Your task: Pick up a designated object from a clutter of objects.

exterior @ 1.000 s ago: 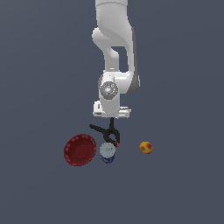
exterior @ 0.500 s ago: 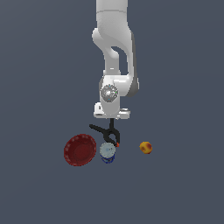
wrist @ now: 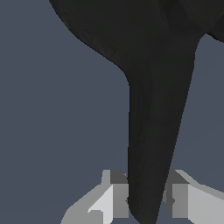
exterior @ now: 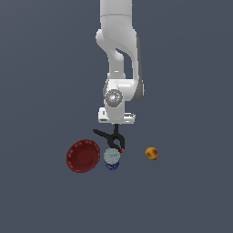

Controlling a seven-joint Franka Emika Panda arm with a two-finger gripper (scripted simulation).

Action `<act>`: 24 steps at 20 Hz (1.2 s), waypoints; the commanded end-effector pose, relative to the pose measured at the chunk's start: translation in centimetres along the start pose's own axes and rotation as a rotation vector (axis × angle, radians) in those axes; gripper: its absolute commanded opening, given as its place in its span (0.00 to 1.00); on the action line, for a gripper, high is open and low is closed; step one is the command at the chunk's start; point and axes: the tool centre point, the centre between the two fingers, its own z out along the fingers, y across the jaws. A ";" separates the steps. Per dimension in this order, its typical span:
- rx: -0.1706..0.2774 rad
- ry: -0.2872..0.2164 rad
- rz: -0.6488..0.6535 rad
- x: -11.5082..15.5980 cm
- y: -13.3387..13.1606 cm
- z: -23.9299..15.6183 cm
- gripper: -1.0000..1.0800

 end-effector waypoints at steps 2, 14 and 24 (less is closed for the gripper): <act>0.000 0.000 0.000 0.0 0.0 0.0 0.00; 0.000 0.000 0.000 -0.7 -0.4 -1.7 0.00; -0.001 0.000 0.000 -3.0 -1.7 -7.6 0.00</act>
